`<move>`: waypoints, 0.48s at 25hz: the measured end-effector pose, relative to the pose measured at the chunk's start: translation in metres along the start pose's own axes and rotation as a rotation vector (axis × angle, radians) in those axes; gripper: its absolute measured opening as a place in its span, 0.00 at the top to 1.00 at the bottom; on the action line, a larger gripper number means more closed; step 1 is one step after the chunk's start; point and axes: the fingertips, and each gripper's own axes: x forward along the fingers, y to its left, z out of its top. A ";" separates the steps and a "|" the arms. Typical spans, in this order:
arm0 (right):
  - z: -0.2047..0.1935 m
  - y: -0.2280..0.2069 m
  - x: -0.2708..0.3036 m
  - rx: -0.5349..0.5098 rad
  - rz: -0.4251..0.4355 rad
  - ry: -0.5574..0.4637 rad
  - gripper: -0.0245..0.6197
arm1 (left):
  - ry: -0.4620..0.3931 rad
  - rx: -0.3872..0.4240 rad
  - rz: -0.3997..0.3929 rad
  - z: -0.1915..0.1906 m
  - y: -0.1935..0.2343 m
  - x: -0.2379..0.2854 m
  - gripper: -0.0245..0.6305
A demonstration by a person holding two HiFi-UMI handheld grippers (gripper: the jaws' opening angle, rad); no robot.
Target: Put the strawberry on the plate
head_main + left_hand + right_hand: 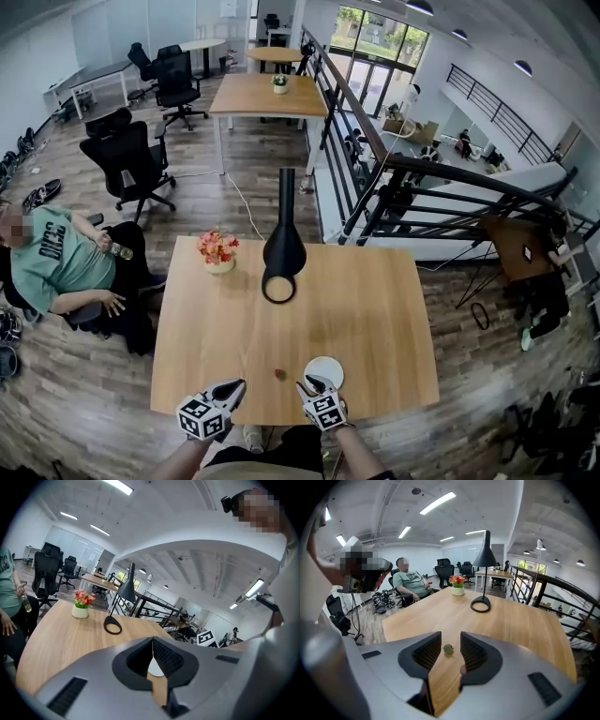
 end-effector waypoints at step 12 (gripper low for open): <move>-0.036 0.019 0.078 -0.049 0.102 0.157 0.74 | 0.042 0.006 0.045 -0.009 0.007 0.007 0.96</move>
